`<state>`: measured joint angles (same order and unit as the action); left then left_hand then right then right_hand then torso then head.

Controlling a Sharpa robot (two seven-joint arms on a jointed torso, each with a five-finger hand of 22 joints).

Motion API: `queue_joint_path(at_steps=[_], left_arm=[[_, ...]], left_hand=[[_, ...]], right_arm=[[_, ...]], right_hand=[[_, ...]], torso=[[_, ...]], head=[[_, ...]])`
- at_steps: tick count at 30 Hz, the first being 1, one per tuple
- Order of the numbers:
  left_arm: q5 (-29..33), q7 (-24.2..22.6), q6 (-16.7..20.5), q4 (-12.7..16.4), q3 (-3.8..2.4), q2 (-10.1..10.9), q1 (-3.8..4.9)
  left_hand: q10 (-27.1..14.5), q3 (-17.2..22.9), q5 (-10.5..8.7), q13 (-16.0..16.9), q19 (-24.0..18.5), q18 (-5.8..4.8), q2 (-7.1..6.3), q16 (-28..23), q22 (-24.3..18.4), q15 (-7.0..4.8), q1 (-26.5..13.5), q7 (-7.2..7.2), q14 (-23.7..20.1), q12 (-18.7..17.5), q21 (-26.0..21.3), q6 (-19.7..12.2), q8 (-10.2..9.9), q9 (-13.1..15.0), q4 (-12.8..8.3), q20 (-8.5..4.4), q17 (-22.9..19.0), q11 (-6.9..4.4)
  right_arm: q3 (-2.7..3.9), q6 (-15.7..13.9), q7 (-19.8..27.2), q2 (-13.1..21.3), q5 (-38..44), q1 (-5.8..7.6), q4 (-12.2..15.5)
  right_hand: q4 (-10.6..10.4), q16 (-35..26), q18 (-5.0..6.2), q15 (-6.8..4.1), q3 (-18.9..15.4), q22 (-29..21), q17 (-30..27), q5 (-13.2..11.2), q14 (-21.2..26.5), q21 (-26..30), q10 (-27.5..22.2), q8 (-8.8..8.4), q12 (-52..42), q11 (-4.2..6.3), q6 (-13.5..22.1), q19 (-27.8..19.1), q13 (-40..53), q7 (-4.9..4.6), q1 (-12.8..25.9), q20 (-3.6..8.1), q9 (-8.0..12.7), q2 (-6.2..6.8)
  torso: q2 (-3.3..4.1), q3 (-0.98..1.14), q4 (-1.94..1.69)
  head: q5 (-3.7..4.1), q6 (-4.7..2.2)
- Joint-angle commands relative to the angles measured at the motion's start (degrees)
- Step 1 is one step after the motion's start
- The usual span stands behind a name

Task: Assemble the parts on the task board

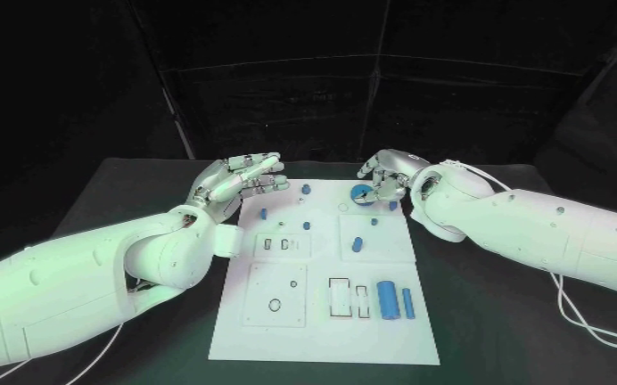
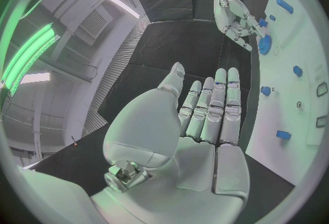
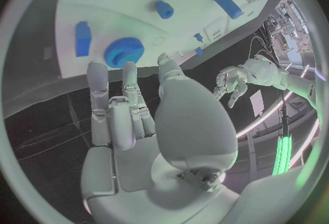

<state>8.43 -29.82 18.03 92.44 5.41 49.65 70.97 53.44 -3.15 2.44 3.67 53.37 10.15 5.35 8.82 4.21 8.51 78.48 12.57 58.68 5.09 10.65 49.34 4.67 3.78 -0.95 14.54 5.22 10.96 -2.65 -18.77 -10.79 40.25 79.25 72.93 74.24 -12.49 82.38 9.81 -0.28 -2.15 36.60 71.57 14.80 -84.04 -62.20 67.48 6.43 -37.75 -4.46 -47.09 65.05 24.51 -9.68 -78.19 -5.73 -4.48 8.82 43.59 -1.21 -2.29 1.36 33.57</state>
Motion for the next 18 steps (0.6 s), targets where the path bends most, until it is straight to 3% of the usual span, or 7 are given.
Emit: queue_joint_path(at_steps=[1, 4, 9, 18], left_arm=[[-0.3, -0.1, -0.8, 0.0, -0.05, 0.0, 0.10], [-0.3, -0.1, -0.8, -0.1, -0.05, -0.1, 0.10], [-0.3, 0.0, -0.9, -0.3, -0.05, -0.3, 0.10], [-0.3, 0.0, -0.9, -0.7, -0.04, -0.6, 0.09]], left_hand=[[0.0, 0.0, 0.25, 0.0, 0.4, 0.19, 0.26, -0.2, -0.1, 0.20, 0.0, 1.85, 0.3, -0.2, -0.3, 0.0, -0.3, 0.0, -0.4, 0.16, -0.1, 0.57], [0.0, 0.0, 0.25, 0.0, 0.4, 0.19, 0.26, -0.2, -0.1, 0.20, 0.0, 1.85, 0.3, -0.2, -0.3, 0.0, -0.3, 0.0, -0.4, 0.16, -0.1, 0.57], [0.0, 0.0, 0.25, 0.0, 0.4, 0.19, 0.26, -0.2, -0.1, 0.20, 0.0, 1.85, 0.3, -0.2, -0.3, 0.0, -0.3, 0.0, -0.4, 0.16, -0.1, 0.57], [0.0, 0.0, 0.25, 0.0, 0.4, 0.19, 0.26, -0.2, -0.1, 0.20, 0.0, 1.85, 0.3, -0.2, -0.3, 0.0, -0.3, 0.0, -0.4, 0.16, -0.1, 0.57]], right_arm=[[0.03, 4.4, -3.0, 0.9, -2.6, 0.14, 0.1], [0.03, 5.8, -3.1, 1.3, -2.7, 0.14, -0.5], [0.02, 6.1, -2.9, 0.8, -2.7, 0.14, -1.5], [0.03, 3.2, -2.0, -0.3, -2.9, 0.14, -2.6]], right_hand=[[-4.3, 1.1, -0.46, 0.61, -2.2, 0.7, 2.2, -0.1, -2.9, -0.6, -4.5, 1.67, -8.8, -0.51, 1.2, 0.5, 7.0, -0.41, -2.6, -0.41, 0.0, 0.53], [-4.4, 2.2, -0.64, 0.71, -2.7, 2.0, 4.5, -0.2, -3.3, -1.6, -5.2, 3.35, -15.7, -0.61, 1.8, 1.0, 13.5, -0.55, -2.9, -0.63, 0.2, 0.22], [-4.3, 2.7, -0.77, 0.76, -2.5, 2.8, 5.7, -0.3, -3.5, -2.2, -4.4, 3.85, -18.8, -0.62, 2.1, 1.3, 16.8, -0.56, -3.3, -0.70, 0.3, -0.40], [-4.0, 3.8, -1.12, 0.80, -1.6, 5.0, 8.1, 0.7, -4.0, -3.9, -1.7, 4.89, -24.8, -0.63, 2.0, 2.3, 23.9, -0.55, -4.1, -0.76, 0.4, -2.45]], torso=[[0.05, 0.03, -0.02], [0.04, 0.04, 0.04], [0.08, 0.06, 0.04], [0.08, -0.04, -0.11]], head=[[0.36, -0.04], [0.49, -0.04], [0.60, -0.05], [0.59, 0.10]])
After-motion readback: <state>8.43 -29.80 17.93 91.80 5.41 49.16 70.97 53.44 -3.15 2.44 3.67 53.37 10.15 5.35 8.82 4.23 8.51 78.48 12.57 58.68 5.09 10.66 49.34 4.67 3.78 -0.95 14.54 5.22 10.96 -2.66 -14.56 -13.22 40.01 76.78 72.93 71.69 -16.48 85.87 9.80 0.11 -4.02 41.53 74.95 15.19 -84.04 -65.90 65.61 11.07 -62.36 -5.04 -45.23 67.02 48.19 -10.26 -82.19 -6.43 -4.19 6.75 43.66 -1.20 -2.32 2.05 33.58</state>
